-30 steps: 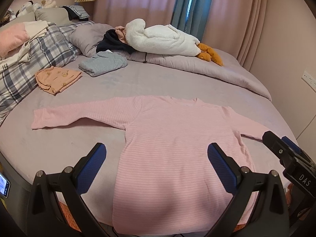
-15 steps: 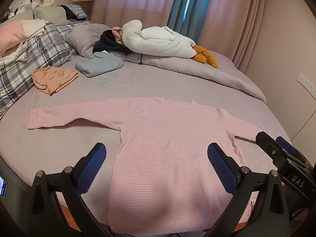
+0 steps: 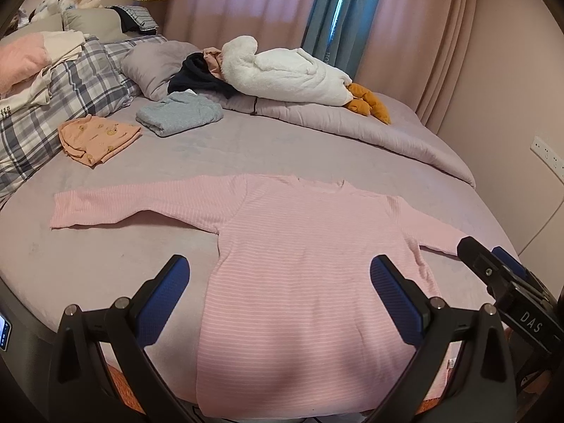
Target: Fold small clothes
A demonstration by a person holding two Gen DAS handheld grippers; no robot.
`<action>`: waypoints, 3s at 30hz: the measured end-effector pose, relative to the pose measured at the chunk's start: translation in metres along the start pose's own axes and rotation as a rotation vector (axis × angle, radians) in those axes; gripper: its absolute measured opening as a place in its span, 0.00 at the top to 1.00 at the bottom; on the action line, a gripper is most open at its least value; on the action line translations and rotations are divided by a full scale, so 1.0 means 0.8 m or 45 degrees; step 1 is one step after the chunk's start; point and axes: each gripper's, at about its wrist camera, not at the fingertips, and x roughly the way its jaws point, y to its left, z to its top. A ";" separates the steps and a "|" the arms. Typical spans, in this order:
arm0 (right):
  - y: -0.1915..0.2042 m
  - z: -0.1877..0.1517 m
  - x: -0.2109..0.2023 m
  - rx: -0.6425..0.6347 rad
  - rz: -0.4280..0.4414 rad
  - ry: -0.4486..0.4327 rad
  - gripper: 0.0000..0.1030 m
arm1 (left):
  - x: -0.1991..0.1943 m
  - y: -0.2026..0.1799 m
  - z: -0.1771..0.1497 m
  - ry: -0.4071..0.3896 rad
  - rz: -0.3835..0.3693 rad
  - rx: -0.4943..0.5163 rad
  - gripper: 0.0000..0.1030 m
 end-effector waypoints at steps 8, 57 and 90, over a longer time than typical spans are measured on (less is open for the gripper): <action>0.001 0.000 0.000 0.010 -0.015 0.003 0.01 | 0.002 0.005 0.001 0.008 -0.015 -0.012 0.01; -0.010 0.006 -0.003 0.022 -0.013 -0.026 0.01 | 0.006 0.001 0.001 0.011 -0.067 -0.003 0.01; -0.272 0.059 0.096 0.495 -0.251 -0.001 0.30 | 0.142 -0.086 0.027 0.125 -0.063 0.040 0.34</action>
